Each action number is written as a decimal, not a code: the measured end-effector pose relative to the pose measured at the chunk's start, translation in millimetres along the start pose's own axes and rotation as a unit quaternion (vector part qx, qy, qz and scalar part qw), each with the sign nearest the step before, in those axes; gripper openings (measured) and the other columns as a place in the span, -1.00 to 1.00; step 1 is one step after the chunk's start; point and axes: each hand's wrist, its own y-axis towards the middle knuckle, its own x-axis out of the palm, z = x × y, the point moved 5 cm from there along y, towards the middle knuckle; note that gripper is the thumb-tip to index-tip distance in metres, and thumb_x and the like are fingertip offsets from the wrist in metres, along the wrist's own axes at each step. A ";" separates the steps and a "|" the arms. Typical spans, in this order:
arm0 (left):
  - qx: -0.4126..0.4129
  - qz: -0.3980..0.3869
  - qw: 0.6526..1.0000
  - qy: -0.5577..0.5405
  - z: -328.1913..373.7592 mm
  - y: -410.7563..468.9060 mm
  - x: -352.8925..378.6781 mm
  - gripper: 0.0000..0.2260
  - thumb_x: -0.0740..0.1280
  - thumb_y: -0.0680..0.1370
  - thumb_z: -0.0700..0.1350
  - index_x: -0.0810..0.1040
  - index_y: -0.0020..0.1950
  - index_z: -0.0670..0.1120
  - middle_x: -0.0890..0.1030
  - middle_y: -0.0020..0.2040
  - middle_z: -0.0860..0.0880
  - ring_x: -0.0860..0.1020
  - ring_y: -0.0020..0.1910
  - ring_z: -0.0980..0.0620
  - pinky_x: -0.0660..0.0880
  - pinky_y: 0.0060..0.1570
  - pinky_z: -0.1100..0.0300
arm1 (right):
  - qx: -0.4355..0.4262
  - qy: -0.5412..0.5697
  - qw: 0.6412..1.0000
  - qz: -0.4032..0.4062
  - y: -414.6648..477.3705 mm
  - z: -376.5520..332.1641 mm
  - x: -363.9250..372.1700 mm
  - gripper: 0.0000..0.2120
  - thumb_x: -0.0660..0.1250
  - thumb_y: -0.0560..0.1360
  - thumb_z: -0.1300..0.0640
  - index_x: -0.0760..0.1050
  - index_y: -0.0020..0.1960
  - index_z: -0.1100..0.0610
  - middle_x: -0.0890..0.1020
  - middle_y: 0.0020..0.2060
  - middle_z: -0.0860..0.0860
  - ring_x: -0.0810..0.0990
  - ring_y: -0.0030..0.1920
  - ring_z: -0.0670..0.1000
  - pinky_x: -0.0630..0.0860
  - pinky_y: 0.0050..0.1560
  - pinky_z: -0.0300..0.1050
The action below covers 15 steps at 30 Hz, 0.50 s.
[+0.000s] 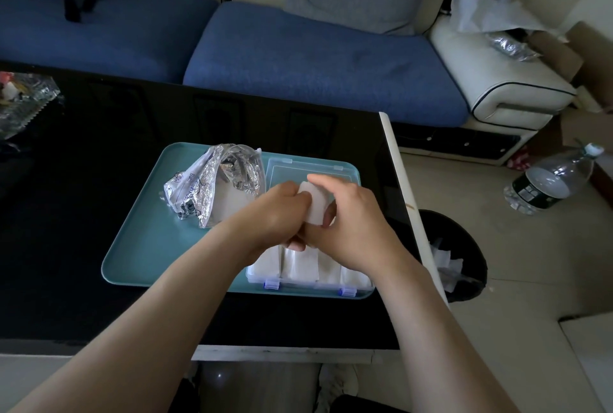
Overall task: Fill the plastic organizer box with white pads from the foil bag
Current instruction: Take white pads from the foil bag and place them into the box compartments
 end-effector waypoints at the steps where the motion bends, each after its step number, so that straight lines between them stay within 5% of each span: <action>1: -0.002 -0.014 1.000 -0.007 0.6 -0.8 2.6 -0.78 0.12 0.70 -0.15 0.53 0.16 -0.20 0.66 -0.03 -0.19 0.64 -0.22 -0.05 0.65 -0.05 -0.04 | 0.003 0.001 1.000 -0.001 -0.8 1.2 -0.1 -0.37 0.56 0.45 0.04 0.48 0.49 -0.01 0.58 0.22 -0.10 0.57 0.17 -0.10 0.57 0.18 -0.16; 5: -0.006 -0.014 1.000 -0.008 0.8 -0.9 5.3 -0.80 0.15 0.64 -0.26 0.50 0.19 -0.18 0.62 -0.04 -0.16 0.60 -0.15 -0.07 0.59 -0.09 0.01 | 0.030 0.042 0.998 -0.030 -0.9 12.8 0.0 -0.31 0.59 0.45 0.04 0.46 0.53 -0.05 0.58 0.32 -0.12 0.60 0.17 -0.17 0.59 0.17 -0.22; 8: -0.017 -0.021 1.000 -0.006 -0.8 1.4 7.8 -0.68 0.23 0.61 -0.25 0.35 0.37 -0.20 0.63 0.00 -0.18 0.60 -0.10 -0.05 0.53 -0.09 0.05 | 0.057 0.108 0.992 -0.004 0.5 24.0 -6.3 -0.55 0.48 0.56 0.15 0.58 0.43 -0.05 0.63 0.16 -0.21 0.61 0.04 -0.33 0.50 -0.05 -0.51; 12: -0.021 -0.048 0.999 0.001 0.2 1.6 18.2 -0.41 0.30 0.42 -0.12 0.21 0.42 -0.14 0.55 0.14 -0.12 0.55 -0.04 0.00 0.52 -0.12 0.11 | 0.067 0.158 0.984 0.038 3.9 41.8 -5.2 -0.69 0.49 0.58 0.19 0.70 0.28 -0.05 0.73 0.03 -0.16 0.69 0.06 -0.15 0.61 0.10 -0.25; 15: 0.038 0.039 0.992 0.113 -0.4 6.5 13.0 -0.66 0.21 0.61 -0.18 0.26 0.38 -0.08 0.54 0.16 -0.09 0.55 0.07 -0.01 0.53 0.01 0.06 | 0.112 0.183 0.973 0.082 5.1 59.2 -7.4 -0.71 0.46 0.59 0.23 0.69 0.22 -0.07 0.70 0.00 -0.14 0.67 0.04 -0.09 0.59 0.00 -0.22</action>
